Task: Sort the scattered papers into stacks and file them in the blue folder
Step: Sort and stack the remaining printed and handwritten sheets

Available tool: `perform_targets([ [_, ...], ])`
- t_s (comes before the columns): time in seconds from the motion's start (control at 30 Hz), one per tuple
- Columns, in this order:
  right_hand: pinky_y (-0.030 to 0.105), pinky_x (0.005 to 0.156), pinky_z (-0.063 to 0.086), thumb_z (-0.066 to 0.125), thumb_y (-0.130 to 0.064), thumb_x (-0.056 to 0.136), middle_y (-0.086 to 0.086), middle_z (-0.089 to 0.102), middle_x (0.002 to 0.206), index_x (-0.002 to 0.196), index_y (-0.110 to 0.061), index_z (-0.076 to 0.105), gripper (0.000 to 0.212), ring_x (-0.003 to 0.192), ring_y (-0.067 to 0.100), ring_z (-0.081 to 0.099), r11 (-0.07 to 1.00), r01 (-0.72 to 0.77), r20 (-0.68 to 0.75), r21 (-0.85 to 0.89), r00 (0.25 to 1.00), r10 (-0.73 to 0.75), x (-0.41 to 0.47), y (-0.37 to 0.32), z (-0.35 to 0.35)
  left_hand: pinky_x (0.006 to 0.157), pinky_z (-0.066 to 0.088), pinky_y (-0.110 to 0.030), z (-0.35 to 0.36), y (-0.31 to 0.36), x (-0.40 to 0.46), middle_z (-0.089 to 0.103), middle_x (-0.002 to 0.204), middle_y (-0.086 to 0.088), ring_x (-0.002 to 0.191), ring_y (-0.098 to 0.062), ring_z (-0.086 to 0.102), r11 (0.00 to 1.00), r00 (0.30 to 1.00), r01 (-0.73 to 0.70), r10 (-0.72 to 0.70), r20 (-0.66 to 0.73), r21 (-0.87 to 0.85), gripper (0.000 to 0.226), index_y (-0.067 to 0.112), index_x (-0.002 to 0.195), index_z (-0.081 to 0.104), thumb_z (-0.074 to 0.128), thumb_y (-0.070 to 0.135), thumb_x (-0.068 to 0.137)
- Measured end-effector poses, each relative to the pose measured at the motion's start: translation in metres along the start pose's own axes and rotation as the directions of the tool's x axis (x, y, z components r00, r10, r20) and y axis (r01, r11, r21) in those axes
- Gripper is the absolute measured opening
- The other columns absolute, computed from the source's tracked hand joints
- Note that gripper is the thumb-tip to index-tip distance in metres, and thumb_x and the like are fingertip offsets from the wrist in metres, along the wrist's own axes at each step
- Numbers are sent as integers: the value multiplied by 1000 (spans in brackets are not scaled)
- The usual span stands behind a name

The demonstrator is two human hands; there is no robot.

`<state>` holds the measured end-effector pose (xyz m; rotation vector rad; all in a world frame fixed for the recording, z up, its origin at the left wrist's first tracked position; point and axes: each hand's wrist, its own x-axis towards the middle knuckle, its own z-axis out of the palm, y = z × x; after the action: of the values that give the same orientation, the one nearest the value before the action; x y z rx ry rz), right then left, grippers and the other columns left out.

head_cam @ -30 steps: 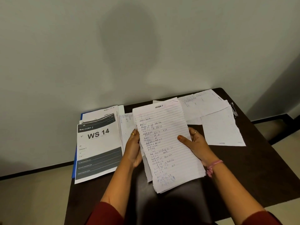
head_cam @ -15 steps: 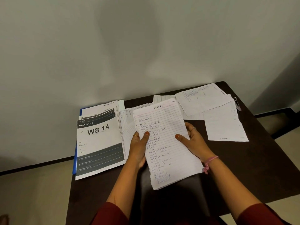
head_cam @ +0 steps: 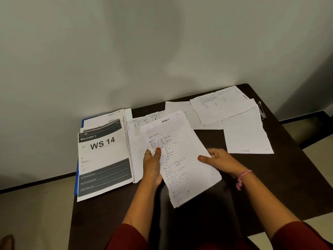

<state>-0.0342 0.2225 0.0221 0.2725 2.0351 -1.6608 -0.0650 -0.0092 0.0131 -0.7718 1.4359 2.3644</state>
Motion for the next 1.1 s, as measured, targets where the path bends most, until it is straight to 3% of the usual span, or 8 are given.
perform_targets([
  [0.1,17,72,54,66,-28,87,-4,74,102,110,-21,66,24,88,8,71,999,-30,-19,21,999,30,0,12,-6,94,51,-45,5,-15,3,66,116,-9,107,-25,64,999,999,29,-28,-23,35,13,16,110,57,51,13,99],
  [0.23,43,100,43,66,-50,82,-14,74,92,104,-34,66,27,91,6,69,978,-79,-27,-192,997,75,4,34,-19,88,53,-40,12,-31,5,67,109,-5,99,-20,64,998,997,55,-54,-62,29,10,19,106,57,51,15,99],
  [0.37,44,89,51,70,-33,84,-2,63,67,98,-14,68,24,73,16,62,992,-103,-13,-79,995,103,4,46,-37,86,53,-43,13,-44,11,67,104,-7,93,-21,65,996,988,83,-87,-130,-34,7,17,102,57,51,15,99],
  [0.53,28,63,55,61,-21,92,12,69,96,106,-7,59,20,83,18,66,973,-218,-41,71,974,221,8,66,-46,85,54,-40,13,-60,11,67,110,-7,98,-22,65,985,978,159,-148,-147,72,15,11,111,56,56,12,96],
  [0.67,26,54,55,62,-17,91,9,68,89,103,-5,59,17,76,16,66,967,-254,-121,-10,960,251,13,84,-49,78,55,-36,15,-74,7,68,109,-7,94,-21,66,957,979,178,-148,-142,231,23,8,112,56,61,3,90],
  [0.83,24,58,55,64,-16,90,6,70,87,96,-10,60,10,74,13,67,968,-246,-68,-50,968,242,17,83,-55,94,51,-44,18,-85,10,67,112,-9,101,-24,65,949,979,121,-65,-195,292,30,9,110,56,65,-4,84],
  [0.97,24,59,54,63,-16,90,5,69,91,100,-11,58,13,77,13,68,962,-250,8,-108,968,252,20,83,-59,83,54,-34,24,-90,7,68,104,-3,94,-18,66,963,976,77,-19,-219,259,21,14,104,58,60,-1,89],
  [1.1,34,82,57,63,-17,90,8,68,107,105,-15,57,16,97,22,66,951,-242,98,-190,960,264,21,86,-62,81,54,-34,27,-97,2,68,107,-4,95,-19,67,975,972,45,8,-235,217,21,12,111,58,54,1,94],
])
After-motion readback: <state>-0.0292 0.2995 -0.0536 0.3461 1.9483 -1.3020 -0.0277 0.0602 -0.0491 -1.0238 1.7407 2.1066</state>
